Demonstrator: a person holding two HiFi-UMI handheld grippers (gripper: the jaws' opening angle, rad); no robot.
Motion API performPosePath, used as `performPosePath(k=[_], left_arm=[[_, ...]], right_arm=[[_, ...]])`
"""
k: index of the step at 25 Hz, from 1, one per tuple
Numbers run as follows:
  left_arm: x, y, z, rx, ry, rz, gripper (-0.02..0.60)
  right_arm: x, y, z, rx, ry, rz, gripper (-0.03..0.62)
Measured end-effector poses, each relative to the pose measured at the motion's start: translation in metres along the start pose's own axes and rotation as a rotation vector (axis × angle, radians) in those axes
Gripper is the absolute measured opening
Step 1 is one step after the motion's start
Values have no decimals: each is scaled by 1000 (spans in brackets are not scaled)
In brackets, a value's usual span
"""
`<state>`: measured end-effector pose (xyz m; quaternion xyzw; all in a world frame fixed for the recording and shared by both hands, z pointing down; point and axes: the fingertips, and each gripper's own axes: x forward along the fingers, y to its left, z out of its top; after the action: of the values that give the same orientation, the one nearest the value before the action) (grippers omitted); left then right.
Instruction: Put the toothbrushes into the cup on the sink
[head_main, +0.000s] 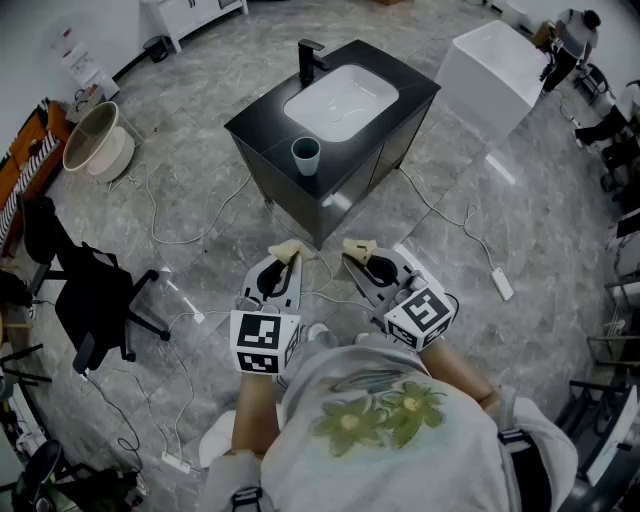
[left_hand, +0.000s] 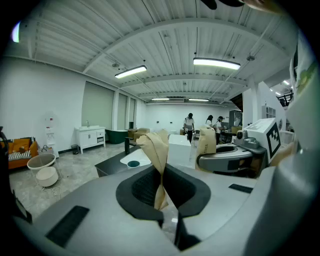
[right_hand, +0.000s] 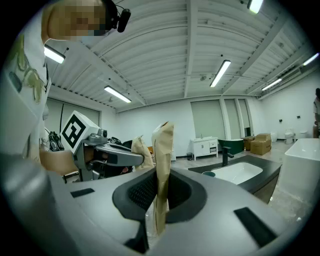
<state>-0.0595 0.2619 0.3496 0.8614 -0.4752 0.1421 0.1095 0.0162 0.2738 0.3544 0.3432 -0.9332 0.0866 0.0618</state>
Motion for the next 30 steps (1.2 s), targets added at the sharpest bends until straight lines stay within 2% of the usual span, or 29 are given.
performPosePath(k=[9, 14, 21, 30], left_arm=[[7, 16, -13, 24, 1, -43, 35], [24, 23, -20, 30, 19, -76, 35], [61, 48, -6, 21, 27, -85, 35], [114, 107, 24, 24, 17, -61, 35]], right_arm=[[14, -7, -13, 43, -19, -80, 51], [22, -15, -21, 61, -3, -85, 51], [54, -53, -15, 69, 5, -78, 51], [113, -115, 11, 60, -32, -73, 52]])
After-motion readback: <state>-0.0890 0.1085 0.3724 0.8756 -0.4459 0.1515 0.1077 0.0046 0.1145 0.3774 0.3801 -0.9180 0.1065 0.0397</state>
